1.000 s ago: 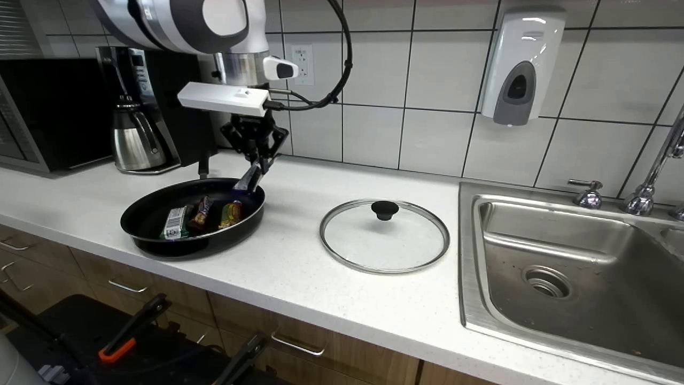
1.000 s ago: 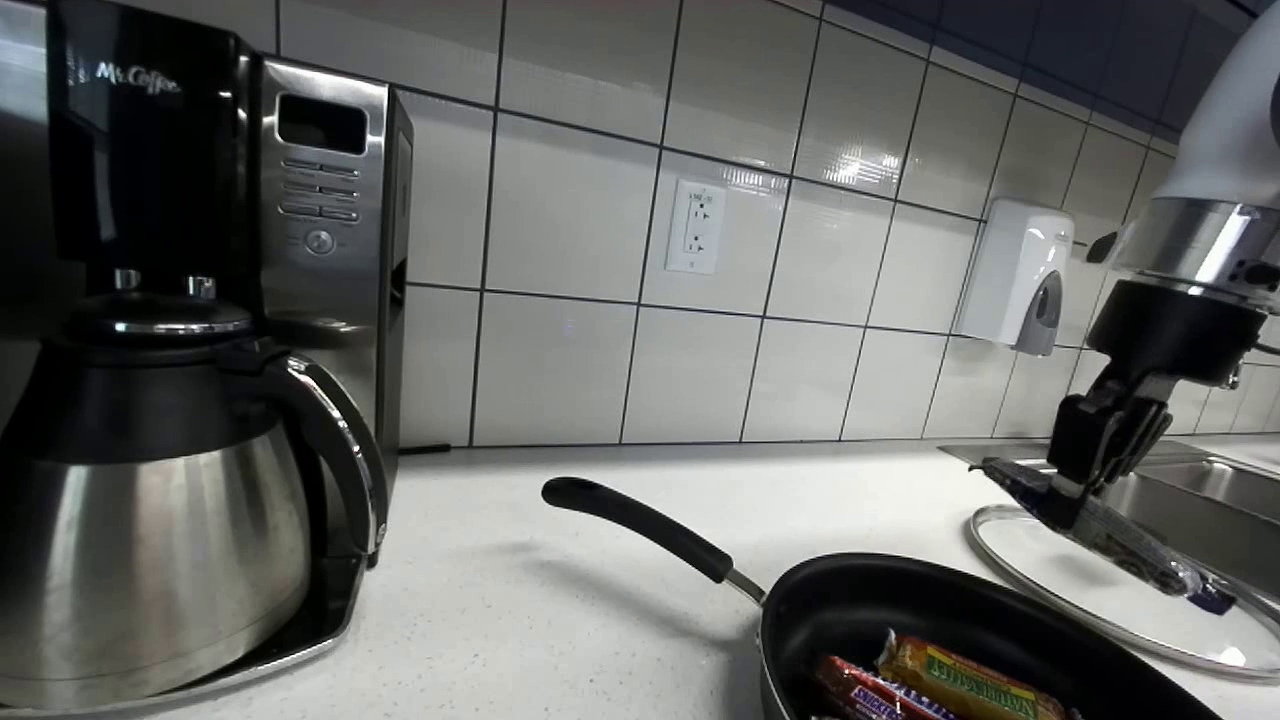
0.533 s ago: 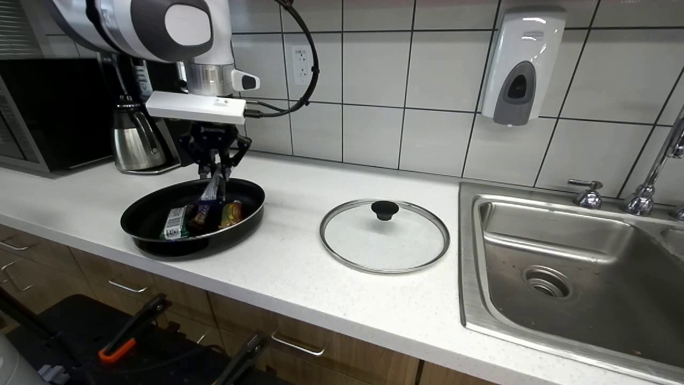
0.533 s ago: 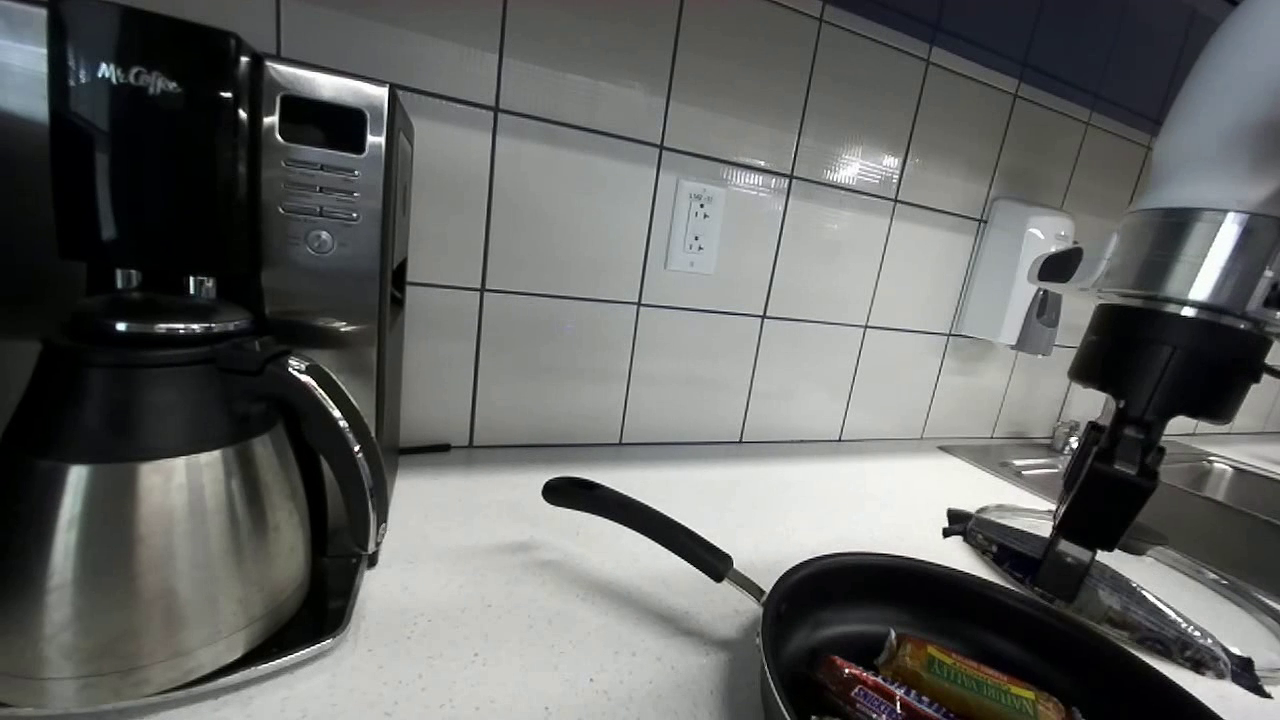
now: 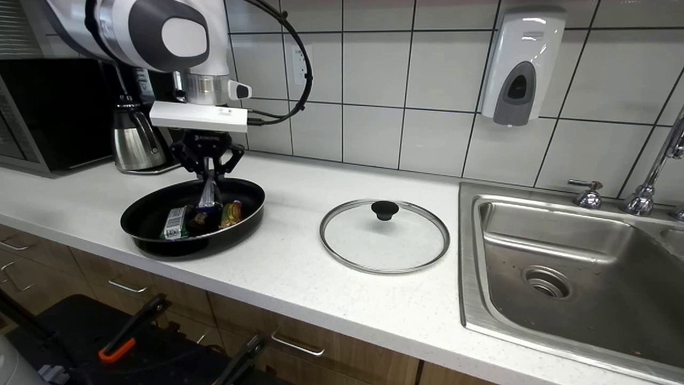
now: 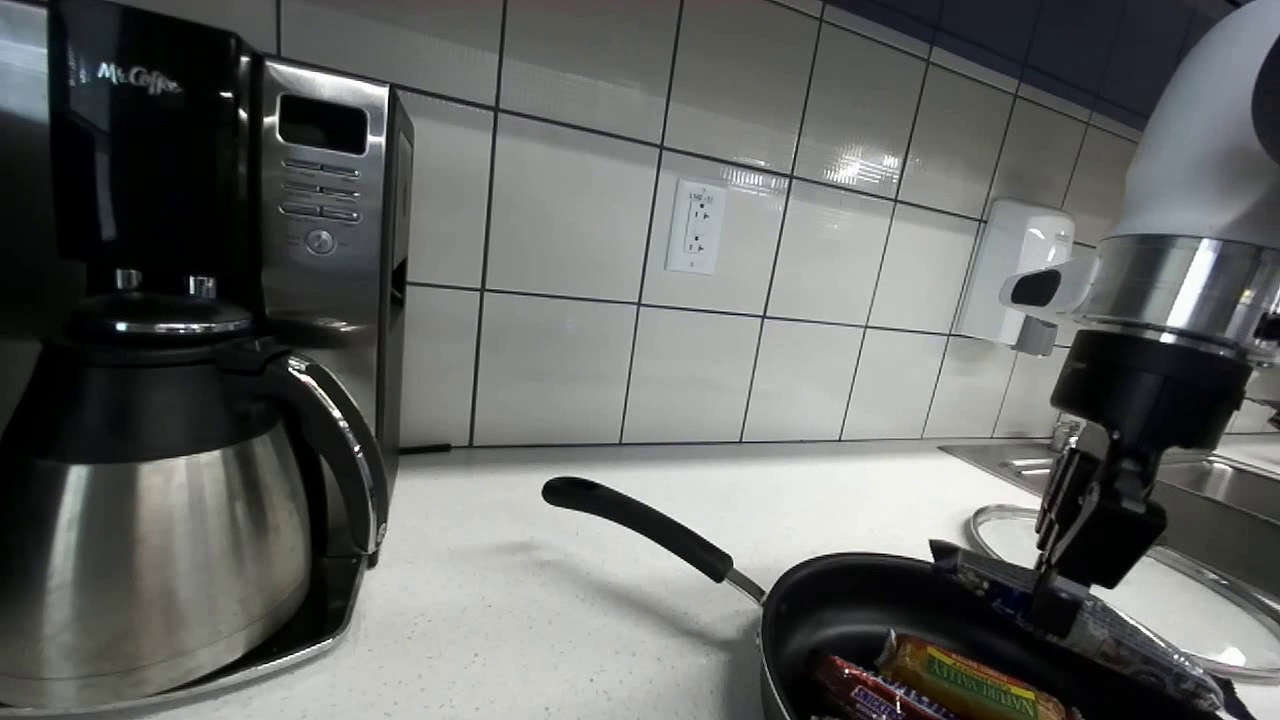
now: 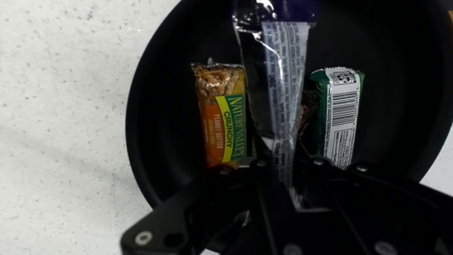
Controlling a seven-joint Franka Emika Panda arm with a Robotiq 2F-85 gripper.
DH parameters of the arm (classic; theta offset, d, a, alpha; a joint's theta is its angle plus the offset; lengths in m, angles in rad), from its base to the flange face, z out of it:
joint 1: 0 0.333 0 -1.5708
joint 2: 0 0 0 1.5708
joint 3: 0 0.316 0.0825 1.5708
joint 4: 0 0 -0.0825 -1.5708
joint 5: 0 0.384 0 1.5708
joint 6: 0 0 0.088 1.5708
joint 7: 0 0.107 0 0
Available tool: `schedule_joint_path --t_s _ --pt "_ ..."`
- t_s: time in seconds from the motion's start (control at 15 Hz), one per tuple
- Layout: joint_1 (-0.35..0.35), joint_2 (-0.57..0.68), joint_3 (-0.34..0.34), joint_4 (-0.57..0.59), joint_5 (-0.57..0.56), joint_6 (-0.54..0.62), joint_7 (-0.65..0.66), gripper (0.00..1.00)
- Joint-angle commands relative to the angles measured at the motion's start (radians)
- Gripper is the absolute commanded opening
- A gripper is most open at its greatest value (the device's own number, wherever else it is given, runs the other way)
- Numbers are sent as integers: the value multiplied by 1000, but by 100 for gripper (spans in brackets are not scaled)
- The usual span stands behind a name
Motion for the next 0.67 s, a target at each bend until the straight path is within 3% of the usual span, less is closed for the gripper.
schedule_joint_path --t_s 0.0,0.6 --pt "-16 49 25 51 45 -16 -66 4" --pt "-36 118 75 93 66 -7 -44 4"
